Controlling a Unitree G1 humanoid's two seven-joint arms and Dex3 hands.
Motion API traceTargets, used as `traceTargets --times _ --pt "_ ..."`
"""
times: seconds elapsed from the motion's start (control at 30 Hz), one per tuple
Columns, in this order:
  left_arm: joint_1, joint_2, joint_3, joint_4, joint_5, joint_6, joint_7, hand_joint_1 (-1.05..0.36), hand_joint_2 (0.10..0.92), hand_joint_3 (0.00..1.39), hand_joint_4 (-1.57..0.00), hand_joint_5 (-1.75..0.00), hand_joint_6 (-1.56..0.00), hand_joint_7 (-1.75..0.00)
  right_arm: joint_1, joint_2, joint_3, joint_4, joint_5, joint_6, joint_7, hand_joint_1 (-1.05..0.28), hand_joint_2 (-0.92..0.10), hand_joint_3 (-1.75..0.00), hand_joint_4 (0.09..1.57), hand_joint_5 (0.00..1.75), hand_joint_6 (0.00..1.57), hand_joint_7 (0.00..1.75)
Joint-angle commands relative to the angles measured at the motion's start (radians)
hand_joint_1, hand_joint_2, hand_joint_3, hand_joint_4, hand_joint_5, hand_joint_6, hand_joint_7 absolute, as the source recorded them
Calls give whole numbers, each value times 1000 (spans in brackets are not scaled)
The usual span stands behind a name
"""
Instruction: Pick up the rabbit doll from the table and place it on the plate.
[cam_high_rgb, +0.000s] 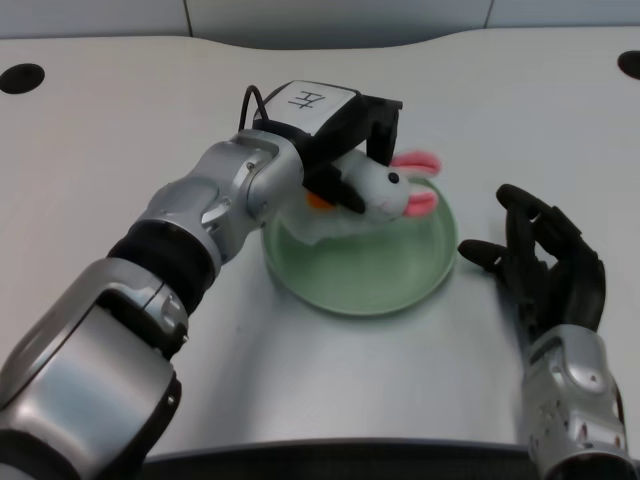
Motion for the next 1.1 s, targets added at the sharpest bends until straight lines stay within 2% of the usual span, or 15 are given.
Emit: traceTargets --times 0.03,0.17,0.27,0.3,0.37,0.4,0.43,0.47,0.5,0.53,0.63,0.73,0.8,0.97,1.1 --pt "5 -1 -7 22 0 -16 14 -126 895 162 -903 -1746 -679 -1746 11 8 -3 -17 15 16 1 -318 -921 -247 754 1004 702 482" --pt "0 -5 -1 42 -18 -24 -24 -125 895 177 -882 -1746 -646 -1746 18 7 1 -26 11 12 8 -313 -921 -261 753 992 692 484" --pt "-9 2 -4 52 -23 -15 -80 -205 845 150 -791 -1746 -535 -1746 16 6 -2 -21 12 14 3 -318 -921 -240 760 995 691 487" --pt "-12 4 -7 52 -20 -9 -93 -279 836 118 -736 -1746 -513 -1627 15 6 -1 -21 10 16 1 -322 -921 -235 756 993 685 485" --pt "-21 6 -12 53 -17 4 -127 -318 833 97 -707 -1746 -505 -1559 14 5 -1 -21 8 19 -1 -325 -921 -232 754 992 682 484" --pt "-26 7 -14 55 -16 10 -147 -443 866 58 -565 -1513 -528 -1205 13 4 -2 -20 9 21 -2 -318 -921 -238 757 994 685 485" --pt "-29 7 -15 55 -16 15 -161 -487 881 35 -522 -1423 -558 -1044 12 4 -3 -19 9 22 -2 -316 -921 -242 758 994 686 485" --pt "-26 14 -13 51 -18 0 -160 -510 890 23 -500 -1377 -574 -959 9 3 -4 -15 11 20 2 -315 -921 -244 758 995 686 484" --pt "-23 19 -13 47 -19 -12 -160 -632 874 10 -387 -1195 -409 -741 8 3 -5 -12 13 21 3 -315 -921 -246 745 989 687 485" --pt "-21 27 -17 41 -15 -25 -160 -683 871 6 -335 -1072 -351 -608 6 2 -5 -9 12 18 5 -316 -921 -247 741 987 689 486" --pt "-21 41 -32 22 -1 -35 -178 -862 899 8 -76 -664 -138 -304 4 1 -4 -5 11 15 8 -313 -921 -261 749 997 691 490" --pt "-29 52 -37 1 2 -37 -202 -981 919 40 -7 -132 -22 -122 0 1 -5 1 11 12 7 -310 -921 -260 743 994 694 493" --pt "-35 63 -33 -15 -3 -45 -223 -1034 920 102 -1 -27 -4 -25 -2 2 -5 2 12 13 6 -310 -921 -267 752 1000 696 495" --pt "-39 91 -5 -66 -34 -59 -273 -1048 921 158 1 0 1 0 -7 0 -7 11 13 8 11 -309 -921 -267 756 1005 703 502" --pt "-35 122 18 -120 -45 -59 -288 -1048 921 195 1 1 1 1 -14 2 -12 13 14 22 -2 -304 -921 -265 764 1012 692 497"
